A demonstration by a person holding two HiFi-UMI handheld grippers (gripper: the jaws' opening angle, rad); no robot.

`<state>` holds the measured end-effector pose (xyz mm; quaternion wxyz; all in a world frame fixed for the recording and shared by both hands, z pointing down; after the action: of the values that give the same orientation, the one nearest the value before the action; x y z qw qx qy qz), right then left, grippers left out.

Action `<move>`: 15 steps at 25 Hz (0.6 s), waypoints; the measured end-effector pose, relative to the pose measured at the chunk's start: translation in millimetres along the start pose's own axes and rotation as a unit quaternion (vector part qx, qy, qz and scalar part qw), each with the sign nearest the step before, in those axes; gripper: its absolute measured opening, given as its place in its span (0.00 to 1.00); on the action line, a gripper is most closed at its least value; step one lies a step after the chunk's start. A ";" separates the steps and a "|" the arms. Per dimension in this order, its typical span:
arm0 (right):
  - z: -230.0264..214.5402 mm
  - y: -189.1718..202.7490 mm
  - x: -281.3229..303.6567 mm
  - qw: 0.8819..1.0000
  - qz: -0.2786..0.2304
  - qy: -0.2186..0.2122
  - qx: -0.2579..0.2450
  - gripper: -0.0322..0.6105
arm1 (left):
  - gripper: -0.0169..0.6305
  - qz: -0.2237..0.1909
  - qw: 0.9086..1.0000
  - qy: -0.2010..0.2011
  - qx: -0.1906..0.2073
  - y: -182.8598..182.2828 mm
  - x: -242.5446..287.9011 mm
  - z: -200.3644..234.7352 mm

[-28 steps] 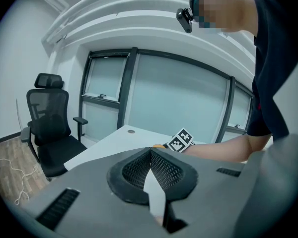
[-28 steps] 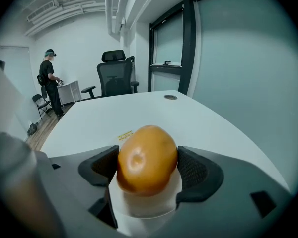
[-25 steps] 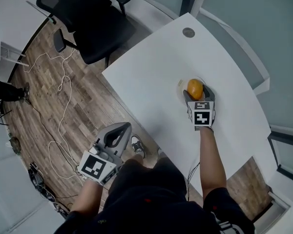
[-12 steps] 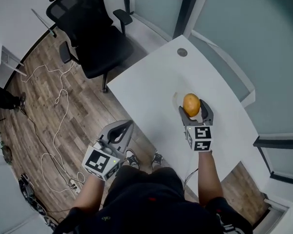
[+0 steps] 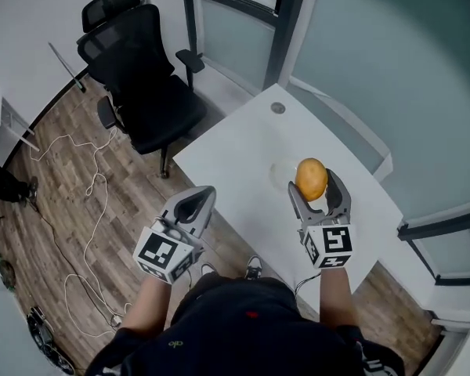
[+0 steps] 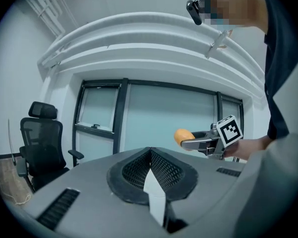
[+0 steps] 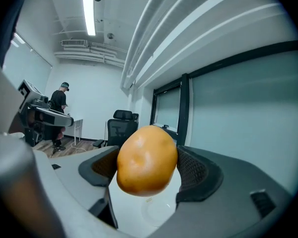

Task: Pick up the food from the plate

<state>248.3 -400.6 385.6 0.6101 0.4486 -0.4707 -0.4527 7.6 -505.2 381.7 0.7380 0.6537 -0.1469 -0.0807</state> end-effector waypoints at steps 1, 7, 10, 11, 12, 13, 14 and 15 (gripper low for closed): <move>3.7 -7.0 -4.8 1.000 -0.009 0.001 -0.005 0.62 | 0.06 -0.004 1.000 0.003 0.002 -4.0 -1.6 0.5; 7.2 -30.0 -30.5 0.999 -0.036 0.014 -0.025 0.62 | 0.06 -0.020 0.999 0.030 0.015 -22.5 4.8 -8.9; 1.9 -37.1 -43.0 0.998 -0.043 0.027 -0.035 0.62 | 0.06 -0.026 0.998 0.045 0.023 -27.1 8.9 -15.6; 0.4 -39.2 -46.9 0.998 -0.045 0.031 -0.036 0.62 | 0.06 -0.027 0.998 0.049 0.026 -27.7 9.6 -17.1; -0.8 -41.0 -50.3 0.998 -0.047 0.035 -0.037 0.62 | 0.06 -0.028 0.998 0.052 0.027 -28.3 10.2 -18.4; -1.9 -42.6 -53.2 0.997 -0.048 0.039 -0.038 0.62 | 0.06 -0.029 0.998 0.055 0.028 -29.2 10.9 -19.5; -2.8 -44.0 -55.4 0.997 -0.048 0.041 -0.038 0.62 | 0.06 -0.030 0.998 0.057 0.028 -30.3 11.6 -20.5; -3.3 -45.1 -57.1 0.997 -0.048 0.043 -0.039 0.62 | 0.06 -0.031 0.997 0.060 0.028 -31.5 12.2 -21.5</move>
<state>237.2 -353.0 331.6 0.6242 0.4658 -0.4036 -0.4800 28.3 -492.8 349.7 0.7241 0.6819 -0.0844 -0.0605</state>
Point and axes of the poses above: the fingertips, and each gripper's own axes: x forward along the fingers, z to its left, y out of its underside, the point moved 6 cm from there along -x, backward along the fingers, and after that the axes turned 1 degree about -x, right-handed, at the moved point
